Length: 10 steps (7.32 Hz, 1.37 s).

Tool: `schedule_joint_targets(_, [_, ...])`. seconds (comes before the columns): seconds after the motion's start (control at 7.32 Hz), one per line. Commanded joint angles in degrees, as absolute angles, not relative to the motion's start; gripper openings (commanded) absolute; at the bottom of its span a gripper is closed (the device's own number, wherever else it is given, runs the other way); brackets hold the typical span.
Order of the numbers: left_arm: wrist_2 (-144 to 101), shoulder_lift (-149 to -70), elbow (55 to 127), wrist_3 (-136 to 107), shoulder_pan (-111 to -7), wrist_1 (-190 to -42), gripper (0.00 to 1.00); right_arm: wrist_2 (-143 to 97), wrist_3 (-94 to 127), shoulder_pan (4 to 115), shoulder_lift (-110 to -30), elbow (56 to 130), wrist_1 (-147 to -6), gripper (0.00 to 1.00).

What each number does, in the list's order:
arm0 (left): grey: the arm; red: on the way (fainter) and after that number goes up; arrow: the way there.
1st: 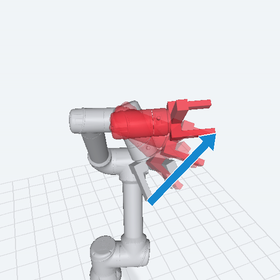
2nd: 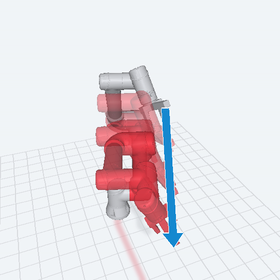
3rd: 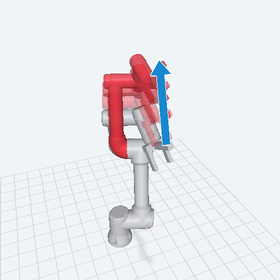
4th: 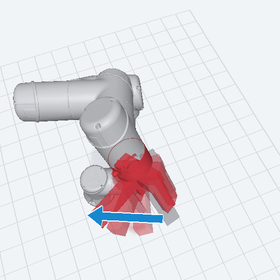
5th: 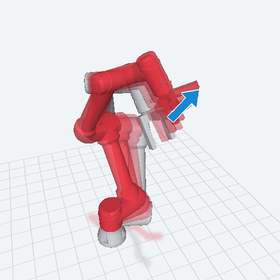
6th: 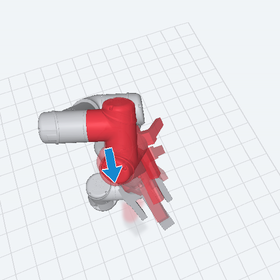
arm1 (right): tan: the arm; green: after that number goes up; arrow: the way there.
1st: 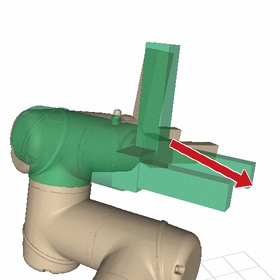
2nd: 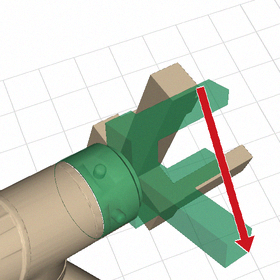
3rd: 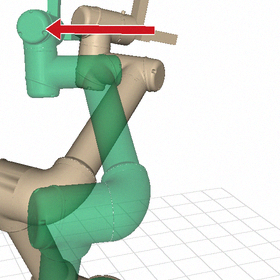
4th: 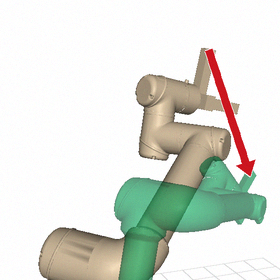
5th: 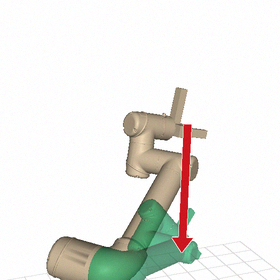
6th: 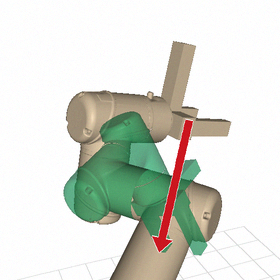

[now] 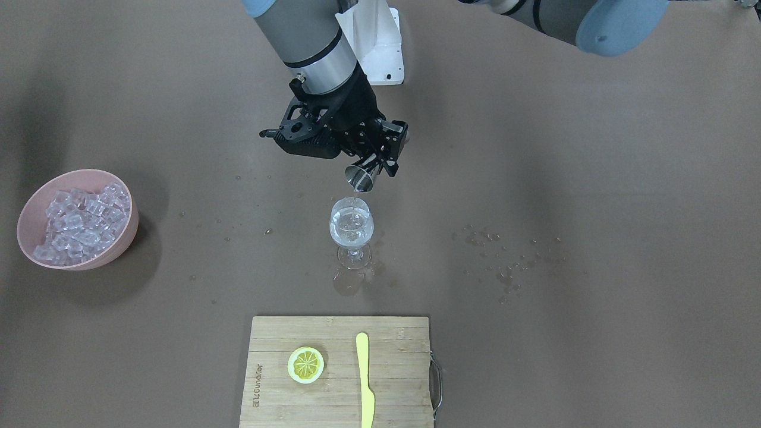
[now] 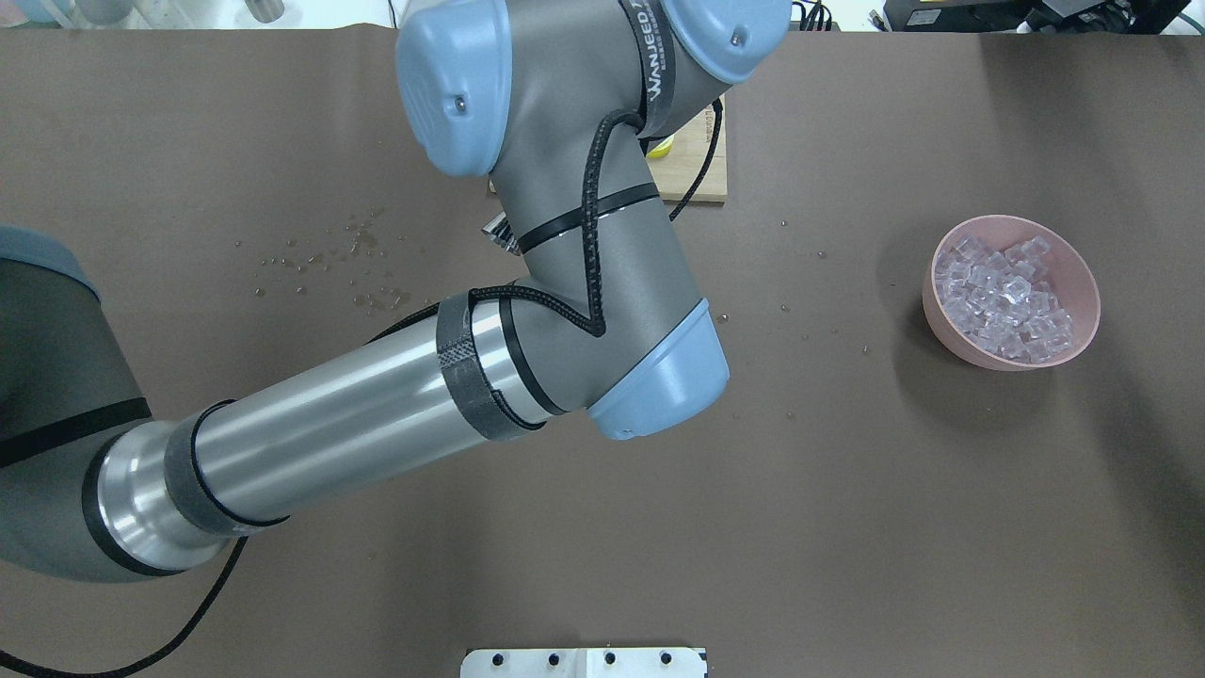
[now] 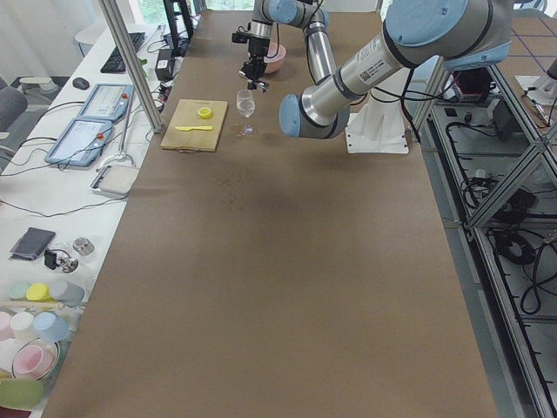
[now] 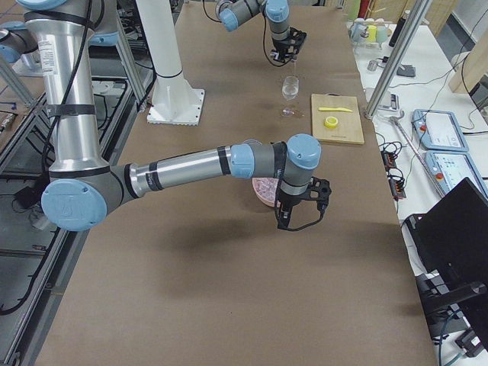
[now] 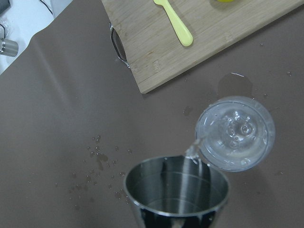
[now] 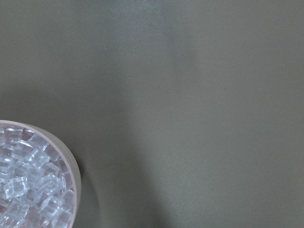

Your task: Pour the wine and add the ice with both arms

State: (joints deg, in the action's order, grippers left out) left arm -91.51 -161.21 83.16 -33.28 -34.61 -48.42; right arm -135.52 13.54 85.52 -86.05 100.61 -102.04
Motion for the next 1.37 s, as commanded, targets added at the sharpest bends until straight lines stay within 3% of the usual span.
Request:
schedule_joint_targets(0.0, [-89.39, -165.13, 77.62, -31.74, -34.54, -46.15, 0.00, -135.70, 13.54, 85.60, -86.04, 100.55, -102.04, 1.00])
schedule_joint_targets(0.82, [-89.56, -164.01, 79.27, -32.34, -34.54, -46.75, 0.00, -135.79, 13.54, 85.52, -85.78, 100.63, -101.95, 1.00])
schedule_joint_targets(1.09, [-90.00, -156.57, 90.91, -32.52, -34.63, -50.25, 0.00, -135.79, 13.54, 85.52, -85.43, 100.72, -101.95, 1.00])
schedule_joint_targets(1.23, [-90.00, -155.23, 93.32, -34.52, -34.80, -52.71, 0.00, -135.70, 13.54, 85.60, -85.43, 101.16, -102.04, 1.00])
